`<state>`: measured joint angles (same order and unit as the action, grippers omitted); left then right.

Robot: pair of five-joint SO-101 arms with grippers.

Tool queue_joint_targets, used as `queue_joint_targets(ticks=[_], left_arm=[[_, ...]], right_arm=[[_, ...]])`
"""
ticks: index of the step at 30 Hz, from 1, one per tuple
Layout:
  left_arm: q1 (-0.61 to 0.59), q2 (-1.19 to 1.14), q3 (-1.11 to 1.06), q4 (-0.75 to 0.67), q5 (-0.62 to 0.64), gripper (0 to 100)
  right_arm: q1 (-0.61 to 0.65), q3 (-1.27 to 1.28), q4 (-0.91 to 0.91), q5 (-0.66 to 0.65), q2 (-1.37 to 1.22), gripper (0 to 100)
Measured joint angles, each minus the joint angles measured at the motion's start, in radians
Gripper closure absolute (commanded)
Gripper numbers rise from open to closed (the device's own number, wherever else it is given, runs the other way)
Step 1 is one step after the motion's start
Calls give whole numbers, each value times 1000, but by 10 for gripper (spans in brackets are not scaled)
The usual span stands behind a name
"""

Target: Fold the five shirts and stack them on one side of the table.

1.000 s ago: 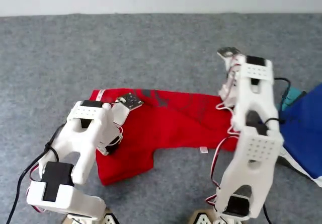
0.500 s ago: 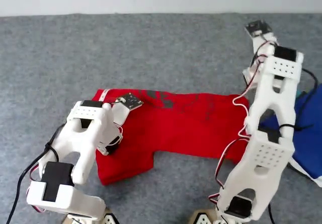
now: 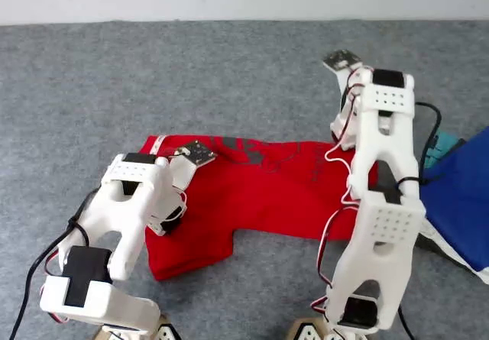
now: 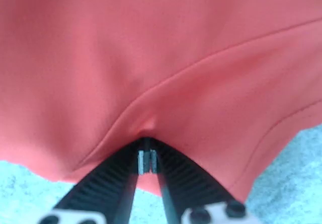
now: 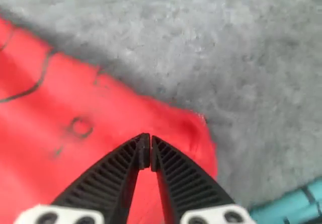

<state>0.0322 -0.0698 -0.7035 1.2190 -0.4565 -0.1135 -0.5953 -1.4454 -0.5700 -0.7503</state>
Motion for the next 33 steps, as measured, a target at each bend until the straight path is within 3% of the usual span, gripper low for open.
queue_joint_targets(ticks=[5, 10, 14, 19, 26, 33], left_arm=[[0, 0, 0, 0, 0, 986], [0, 0, 0, 0, 5, 986], [0, 0, 0, 0, 25, 986], [0, 0, 0, 0, 28, 986], [0, 14, -2, -2, 29, 986], [-3, 221, -11, 31, 61, 986]], right_arm=[[-69, -9, 198, -2, -104, 987], [-124, -49, 255, -6, -112, 989], [-201, -157, 172, -3, -117, 989], [-189, -302, -8, -5, -115, 987], [-80, -446, -285, -5, -115, 989], [-25, -460, -308, 120, -97, 990]])
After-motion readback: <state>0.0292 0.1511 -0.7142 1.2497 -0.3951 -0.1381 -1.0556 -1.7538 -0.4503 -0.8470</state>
